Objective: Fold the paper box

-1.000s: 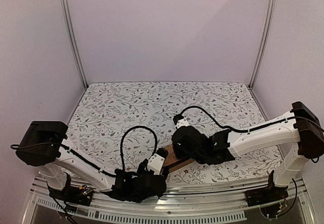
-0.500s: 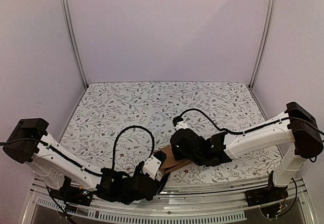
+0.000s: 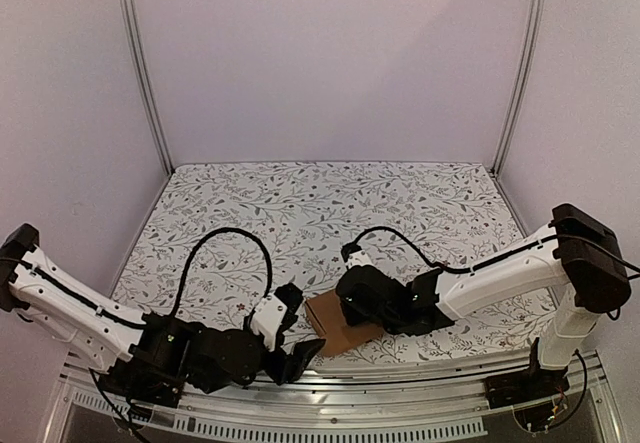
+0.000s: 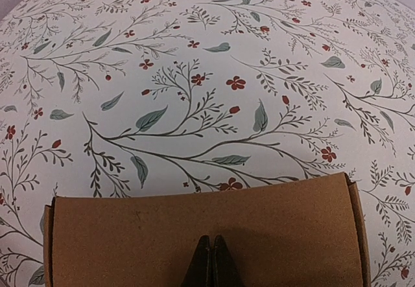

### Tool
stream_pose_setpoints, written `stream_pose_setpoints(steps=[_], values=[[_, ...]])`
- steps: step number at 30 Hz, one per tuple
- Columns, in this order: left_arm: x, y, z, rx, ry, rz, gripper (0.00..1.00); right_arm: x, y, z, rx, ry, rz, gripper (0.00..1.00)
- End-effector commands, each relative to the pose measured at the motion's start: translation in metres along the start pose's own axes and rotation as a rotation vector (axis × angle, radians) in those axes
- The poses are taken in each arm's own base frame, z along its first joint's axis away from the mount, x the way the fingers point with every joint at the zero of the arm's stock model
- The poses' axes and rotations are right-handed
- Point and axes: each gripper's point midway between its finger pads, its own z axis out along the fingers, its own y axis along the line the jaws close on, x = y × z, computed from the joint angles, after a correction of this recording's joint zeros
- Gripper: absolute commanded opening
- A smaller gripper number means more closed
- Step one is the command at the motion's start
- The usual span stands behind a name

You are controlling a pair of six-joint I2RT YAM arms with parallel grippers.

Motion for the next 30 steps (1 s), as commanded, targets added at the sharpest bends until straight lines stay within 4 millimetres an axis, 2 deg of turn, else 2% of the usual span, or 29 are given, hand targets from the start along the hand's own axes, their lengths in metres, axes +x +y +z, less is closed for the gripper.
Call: stream_pose_setpoints(steps=[1, 6, 8, 13, 17, 24, 30], values=[[-0.001, 0.012, 0.004, 0.008, 0.028, -0.003, 0.66, 0.018, -0.005, 0.004, 0.005, 0.047, -0.007, 0.0], [0.0, 0.033, 0.027, 0.003, 0.079, -0.114, 0.61, 0.018, -0.002, 0.004, -0.01, 0.055, -0.009, 0.0], [0.001, 0.035, 0.036, 0.031, 0.103, -0.156, 0.59, 0.016, 0.0, 0.002, -0.023, 0.055, -0.011, 0.0], [0.001, 0.047, 0.053, 0.043, 0.128, -0.26, 0.57, 0.001, 0.003, -0.009, -0.061, 0.039, -0.03, 0.0], [0.012, 0.061, 0.063, 0.043, 0.179, -0.356, 0.56, -0.016, -0.004, -0.024, -0.08, 0.027, -0.039, 0.04], [0.027, 0.072, 0.072, 0.061, 0.22, -0.469, 0.65, -0.034, -0.017, -0.043, -0.096, 0.035, -0.109, 0.28], [0.03, 0.075, 0.078, 0.12, 0.221, -0.596, 0.7, -0.027, -0.036, -0.038, -0.102, 0.113, -0.155, 0.48]])
